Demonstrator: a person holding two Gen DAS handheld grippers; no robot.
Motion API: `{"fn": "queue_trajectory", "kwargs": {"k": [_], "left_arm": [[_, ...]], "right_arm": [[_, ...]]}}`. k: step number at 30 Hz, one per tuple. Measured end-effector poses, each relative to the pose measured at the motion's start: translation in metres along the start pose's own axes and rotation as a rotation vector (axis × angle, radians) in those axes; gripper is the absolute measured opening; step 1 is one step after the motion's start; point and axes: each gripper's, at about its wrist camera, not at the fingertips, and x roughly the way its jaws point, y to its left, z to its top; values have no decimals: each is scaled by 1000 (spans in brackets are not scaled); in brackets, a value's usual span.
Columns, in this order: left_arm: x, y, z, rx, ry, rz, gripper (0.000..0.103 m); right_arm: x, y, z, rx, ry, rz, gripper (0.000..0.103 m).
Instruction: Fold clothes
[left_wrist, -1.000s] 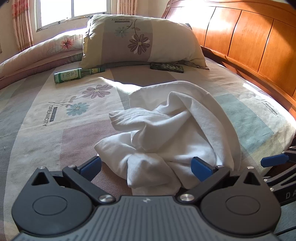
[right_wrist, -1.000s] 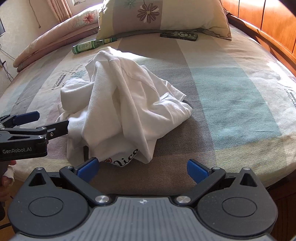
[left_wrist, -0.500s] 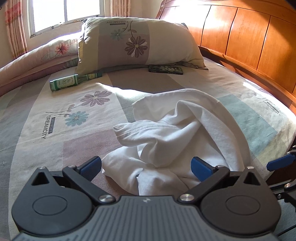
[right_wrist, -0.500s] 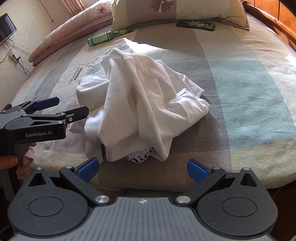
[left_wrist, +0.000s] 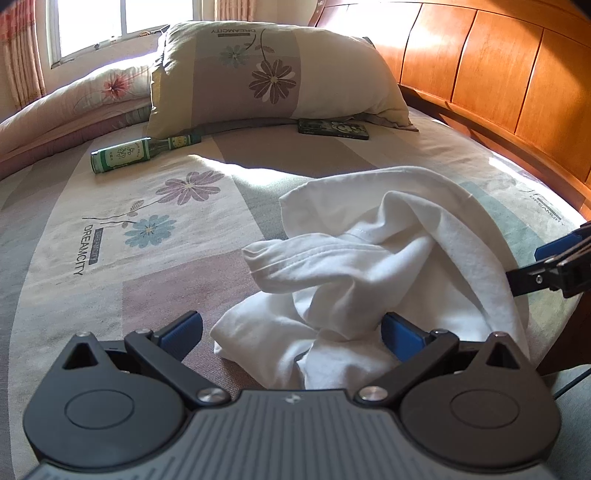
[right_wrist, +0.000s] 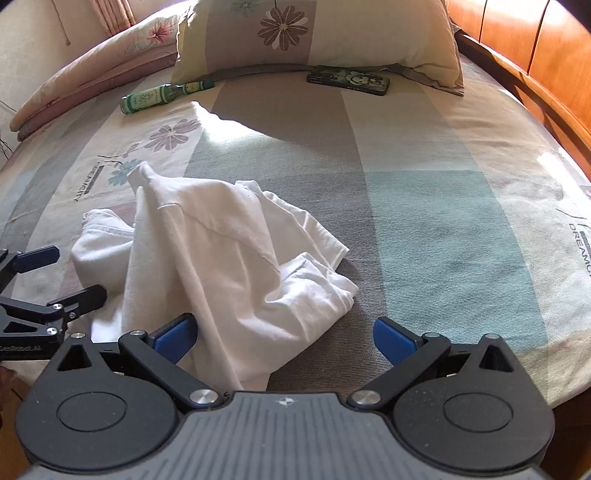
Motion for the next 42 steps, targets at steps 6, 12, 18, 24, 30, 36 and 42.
{"fn": "queue_trajectory", "kwargs": {"k": [6,12,18,24,30,36,42], "left_arm": [[8,4,-3,-33,9,-39,102],[6,3,0,-3,-12,-52,102],[2,13,0,-22,-23,-76,102],[-2,16,3,-27,-39,-88,102],[-3,17,7,-25,-46,-90,102],[1,24,12,-44,-41,-78,102],[6,31,15,-57,-34,-63,102]], "right_arm": [[-10,14,3,-65,-114,68,103],[-7,44,13,-242,-149,39,53],[-4,45,23,-331,-136,35,10],[6,4,52,-310,-140,-67,9],[33,-35,93,-303,-125,-179,9],[69,-66,134,-298,-106,-286,9],[97,-104,166,-191,-69,-373,11]]}}
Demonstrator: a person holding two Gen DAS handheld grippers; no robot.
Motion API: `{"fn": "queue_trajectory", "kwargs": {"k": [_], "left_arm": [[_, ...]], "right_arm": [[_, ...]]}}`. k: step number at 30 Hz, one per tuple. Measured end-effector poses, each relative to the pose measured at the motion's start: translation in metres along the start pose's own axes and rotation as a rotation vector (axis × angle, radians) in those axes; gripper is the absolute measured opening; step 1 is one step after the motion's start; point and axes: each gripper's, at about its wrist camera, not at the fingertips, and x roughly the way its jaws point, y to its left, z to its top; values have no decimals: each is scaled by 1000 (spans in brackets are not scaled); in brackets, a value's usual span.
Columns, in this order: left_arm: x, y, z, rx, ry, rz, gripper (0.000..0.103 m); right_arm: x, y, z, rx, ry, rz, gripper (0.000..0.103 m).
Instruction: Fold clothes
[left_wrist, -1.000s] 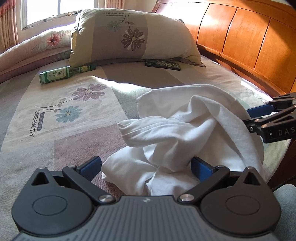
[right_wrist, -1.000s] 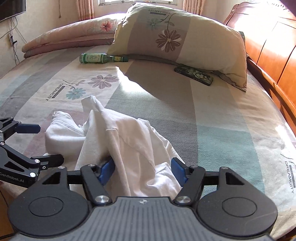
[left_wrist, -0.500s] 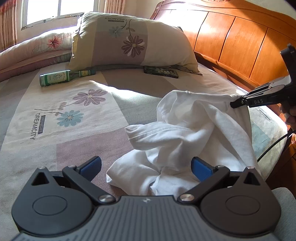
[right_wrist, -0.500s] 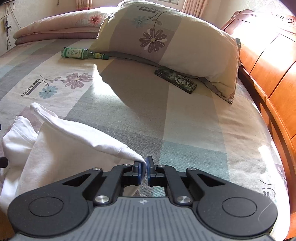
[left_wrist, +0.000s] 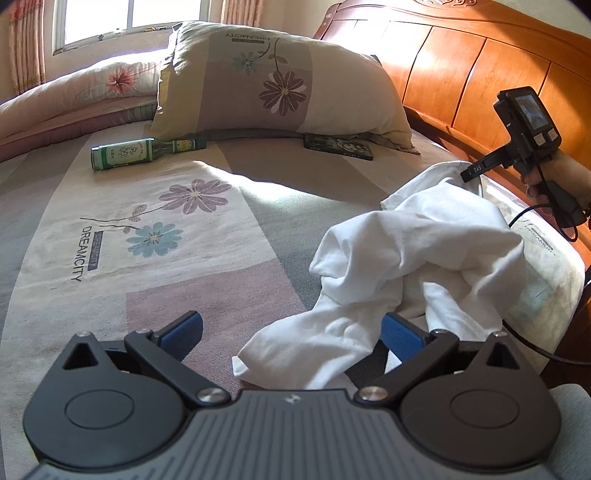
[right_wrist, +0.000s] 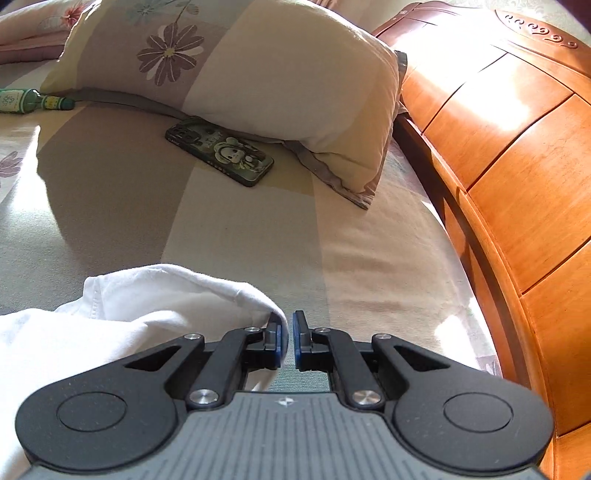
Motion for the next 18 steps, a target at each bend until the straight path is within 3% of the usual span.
{"fn": "queue_trajectory", "kwargs": {"k": [4,6,14,18], "left_arm": [[1,2,-1,1,0,-9,102],[4,4,-3,-3,9,-16,102],[11,8,-14,13,35,-33,102],[24,3,-18,124,63,-23,102]], "right_arm": [[-16,0,-9,3,4,42,23],[-33,4,-17,-11,-13,67,38],[-127,36,-54,-112,-48,206,59],[-168,63,-69,-159,-81,275,65]]}}
